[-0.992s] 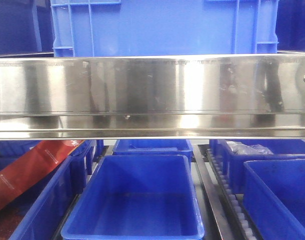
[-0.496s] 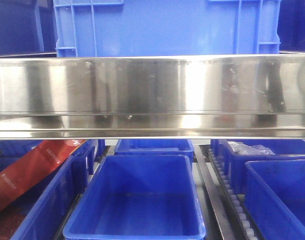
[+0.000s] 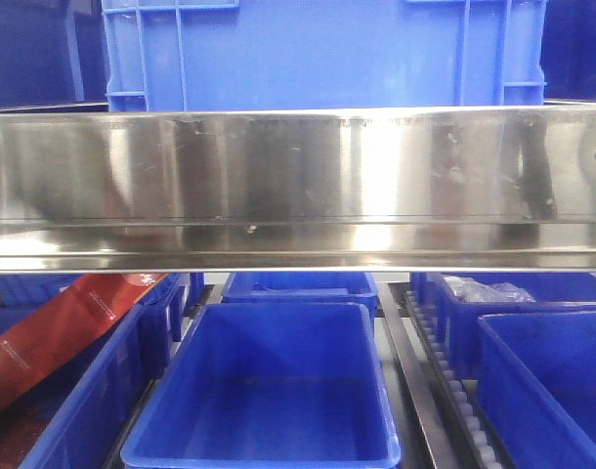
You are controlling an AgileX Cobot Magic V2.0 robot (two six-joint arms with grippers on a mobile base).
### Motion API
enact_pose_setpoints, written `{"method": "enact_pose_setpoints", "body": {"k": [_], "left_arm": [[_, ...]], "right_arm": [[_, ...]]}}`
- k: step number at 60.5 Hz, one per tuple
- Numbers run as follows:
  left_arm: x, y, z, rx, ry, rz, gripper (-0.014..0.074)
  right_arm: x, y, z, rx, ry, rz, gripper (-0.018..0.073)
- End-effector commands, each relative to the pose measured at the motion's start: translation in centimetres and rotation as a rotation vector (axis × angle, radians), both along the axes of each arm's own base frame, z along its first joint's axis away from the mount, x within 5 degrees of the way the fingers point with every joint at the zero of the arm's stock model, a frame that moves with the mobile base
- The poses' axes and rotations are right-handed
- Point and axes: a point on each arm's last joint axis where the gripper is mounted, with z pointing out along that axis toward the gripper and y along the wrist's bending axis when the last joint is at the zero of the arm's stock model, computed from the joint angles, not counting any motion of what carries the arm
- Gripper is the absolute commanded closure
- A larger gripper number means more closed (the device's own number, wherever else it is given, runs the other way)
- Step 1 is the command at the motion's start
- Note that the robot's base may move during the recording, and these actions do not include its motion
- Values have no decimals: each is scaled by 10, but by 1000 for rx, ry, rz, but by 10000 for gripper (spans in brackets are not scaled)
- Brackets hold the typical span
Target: Place cylindrical capacitor in blue bin on shelf
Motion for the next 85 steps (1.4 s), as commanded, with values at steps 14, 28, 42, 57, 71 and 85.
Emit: {"method": "enact_pose_setpoints", "body": {"k": [14,28,42,57,71,85], "left_arm": [[7,0,-39,-1,29,9,708],[7,0,-38,-2,18,9,708],[7,0,-38,-2,18,9,708],[7,0,-38,-2,18,9,708],[7,0,-38,-2,18,9,708],[7,0,-38,-2,18,9,708]], "right_arm": [[0,-1,3,3,-41,-15,722],[0,-1,3,3,-41,-15,722],[0,-1,3,3,-41,-15,722],[0,-1,3,3,-41,-15,722],[0,-2,4,2,-47,-17,722],[5,-12,-24,32,-34,-161,722]]}}
